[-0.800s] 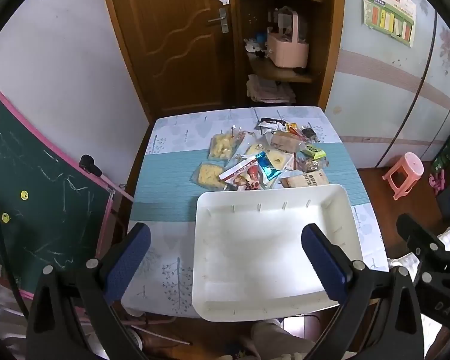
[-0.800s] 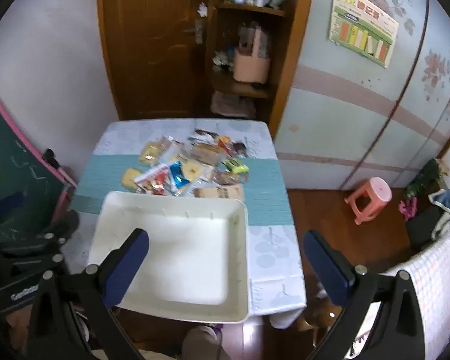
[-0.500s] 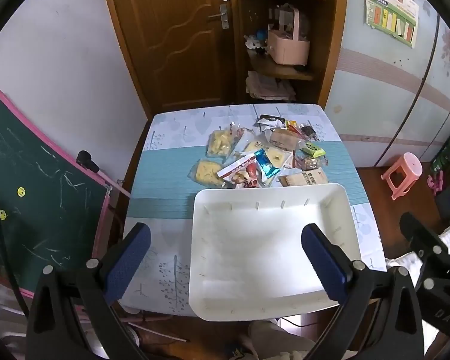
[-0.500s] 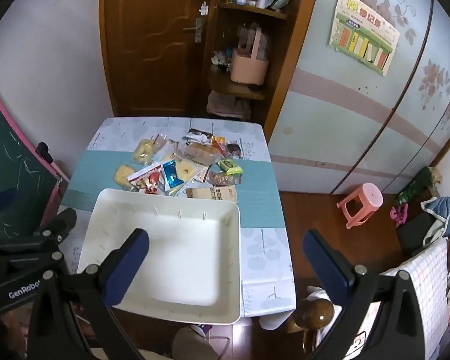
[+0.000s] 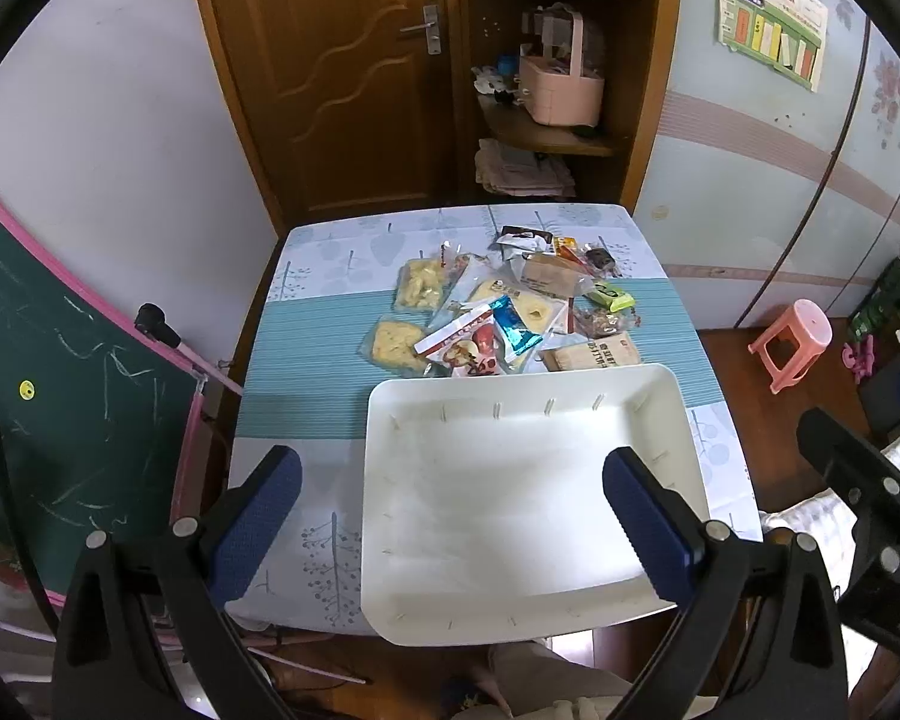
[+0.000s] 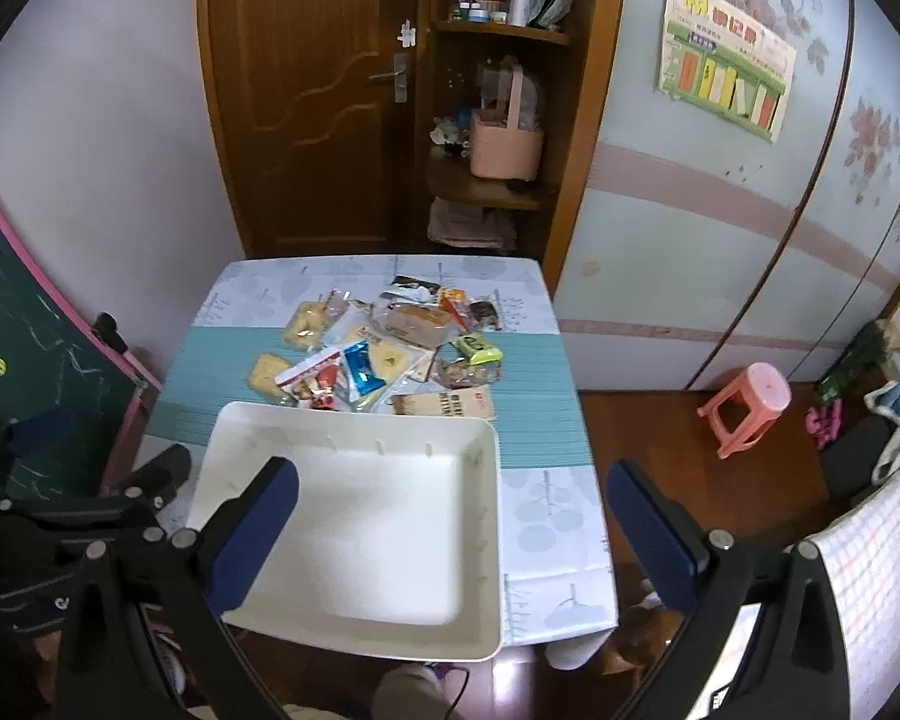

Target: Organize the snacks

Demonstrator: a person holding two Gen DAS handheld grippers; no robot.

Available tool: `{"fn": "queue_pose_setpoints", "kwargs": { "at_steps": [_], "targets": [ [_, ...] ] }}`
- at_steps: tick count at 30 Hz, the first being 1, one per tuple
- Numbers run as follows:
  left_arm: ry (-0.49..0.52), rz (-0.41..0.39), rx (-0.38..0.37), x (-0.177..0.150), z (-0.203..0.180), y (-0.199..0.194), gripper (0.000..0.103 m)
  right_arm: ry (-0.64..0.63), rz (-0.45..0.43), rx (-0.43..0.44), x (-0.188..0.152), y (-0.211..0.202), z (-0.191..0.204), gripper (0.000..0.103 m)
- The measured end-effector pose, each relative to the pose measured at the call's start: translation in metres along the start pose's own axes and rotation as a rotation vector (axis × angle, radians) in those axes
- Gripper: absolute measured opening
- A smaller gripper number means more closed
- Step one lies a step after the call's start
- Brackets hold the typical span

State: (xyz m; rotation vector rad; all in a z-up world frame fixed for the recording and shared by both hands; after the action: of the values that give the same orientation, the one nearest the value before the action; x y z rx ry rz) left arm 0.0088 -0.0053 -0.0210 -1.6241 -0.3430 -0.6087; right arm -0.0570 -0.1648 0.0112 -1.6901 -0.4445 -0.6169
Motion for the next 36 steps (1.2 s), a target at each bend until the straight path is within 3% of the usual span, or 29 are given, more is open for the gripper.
{"fn": "queue_pose_setpoints", "kwargs": {
  "at_steps": [7,36],
  "targets": [
    [0.002,0.006,0.002,0.000,-0.003,0.001,0.100,0.041,0.031,0.055,0.002,0.007,-0.005,0.095],
    [0.009,0.009,-0.024,0.015,-0.011,0.011,0.100,0.075,0.017,0.138,0.010,0.016,-0.009,0.091]
  ]
}}
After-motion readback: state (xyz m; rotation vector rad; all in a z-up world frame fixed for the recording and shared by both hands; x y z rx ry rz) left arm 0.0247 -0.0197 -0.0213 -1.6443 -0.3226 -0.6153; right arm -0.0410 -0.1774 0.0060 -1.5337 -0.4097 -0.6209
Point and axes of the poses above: each gripper's, at about its wrist camera, not at the fingertips, and y roughly the way its jaws point, z to its left, x to its top, the point moved 1 cm from there along y, roughly the way its jaws point, and after that the axes turned 6 degrees about -x, right-handed, at the moved point
